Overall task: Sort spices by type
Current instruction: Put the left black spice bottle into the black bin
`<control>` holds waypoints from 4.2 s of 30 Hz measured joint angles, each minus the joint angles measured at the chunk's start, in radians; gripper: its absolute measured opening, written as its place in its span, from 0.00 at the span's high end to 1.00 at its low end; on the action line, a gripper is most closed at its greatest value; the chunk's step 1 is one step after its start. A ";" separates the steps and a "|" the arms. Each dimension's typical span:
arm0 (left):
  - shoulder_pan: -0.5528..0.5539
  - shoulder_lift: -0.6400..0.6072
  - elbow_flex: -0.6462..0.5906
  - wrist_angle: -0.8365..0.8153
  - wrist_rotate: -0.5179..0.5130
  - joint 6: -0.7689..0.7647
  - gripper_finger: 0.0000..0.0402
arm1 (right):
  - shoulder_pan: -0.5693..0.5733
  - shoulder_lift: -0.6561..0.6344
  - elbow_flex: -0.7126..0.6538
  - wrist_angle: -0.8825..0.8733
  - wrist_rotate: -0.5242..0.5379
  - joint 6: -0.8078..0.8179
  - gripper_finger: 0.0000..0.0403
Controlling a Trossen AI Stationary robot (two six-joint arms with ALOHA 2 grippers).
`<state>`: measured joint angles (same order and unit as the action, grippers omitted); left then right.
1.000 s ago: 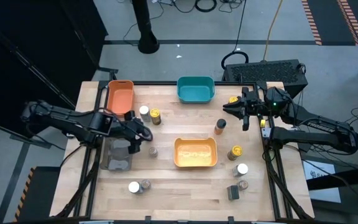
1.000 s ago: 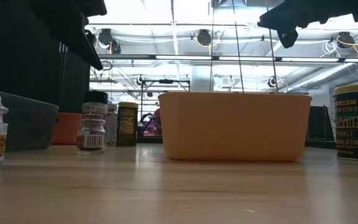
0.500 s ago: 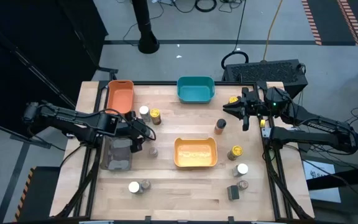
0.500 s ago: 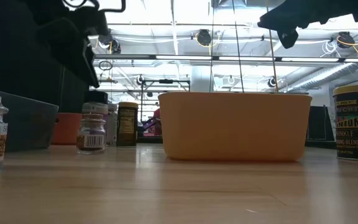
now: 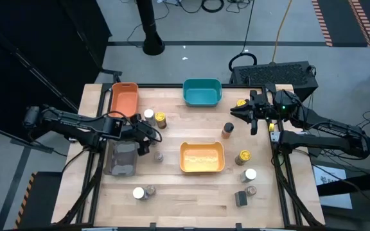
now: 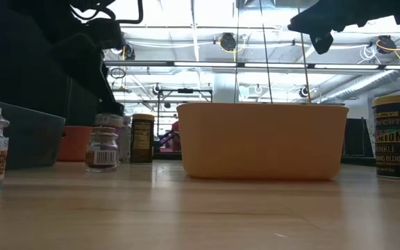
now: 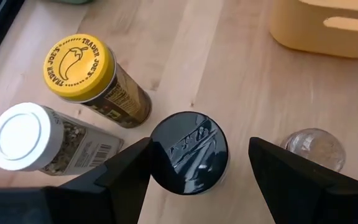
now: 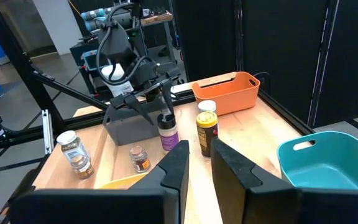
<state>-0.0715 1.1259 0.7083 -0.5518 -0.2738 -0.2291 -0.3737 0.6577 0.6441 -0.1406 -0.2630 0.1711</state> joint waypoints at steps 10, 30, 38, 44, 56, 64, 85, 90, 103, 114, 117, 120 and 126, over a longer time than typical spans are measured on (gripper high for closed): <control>-0.002 -0.002 0.000 -0.006 0.006 -0.027 0.33 | 0.000 0.000 0.000 0.000 0.000 0.000 0.87; -0.002 -0.002 -0.002 -0.009 -0.014 -0.008 0.22 | 0.000 0.000 0.000 -0.004 0.000 0.000 0.87; -0.003 -0.002 0.019 -0.013 0.035 -0.006 0.22 | 0.000 0.000 0.000 -0.006 0.000 0.000 0.87; 0.000 -0.002 0.036 -0.048 0.031 0.000 0.22 | 0.000 0.000 0.000 -0.008 0.000 -0.001 0.87; 0.000 0.001 0.000 -0.028 -0.017 -0.010 0.22 | 0.000 0.000 0.000 -0.008 0.000 0.000 0.87; 0.000 0.008 -0.091 0.106 -0.019 -0.026 0.22 | 0.000 0.000 0.000 -0.008 0.000 0.009 0.87; -0.006 0.009 -0.112 0.135 -0.046 -0.040 0.46 | 0.000 0.000 0.000 -0.008 0.000 0.011 0.87; -0.040 -0.003 -0.081 0.108 -0.029 -0.051 0.46 | 0.000 0.000 0.000 -0.009 0.000 0.011 0.87; -0.126 -0.050 0.312 -0.324 -0.030 -0.028 0.45 | 0.000 0.010 0.000 -0.013 0.000 0.008 0.87; -0.295 -0.164 0.354 -0.801 -0.025 -0.485 0.44 | 0.000 0.045 -0.001 -0.041 0.000 0.028 0.87; -0.346 -0.191 0.293 -0.828 -0.046 -0.564 0.44 | 0.000 0.057 -0.001 -0.041 0.000 0.030 0.87; -0.385 -0.212 0.219 -0.796 -0.062 -0.591 0.44 | 0.000 0.062 -0.001 -0.042 0.000 0.031 0.87; -0.418 -0.238 0.095 -0.696 -0.135 -0.627 0.44 | 0.000 0.063 -0.001 -0.041 0.000 0.031 0.87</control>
<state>-0.4896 0.8879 0.8029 -1.2476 -0.4090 -0.8557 -0.3736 0.7204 0.6430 -0.1811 -0.2626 0.2016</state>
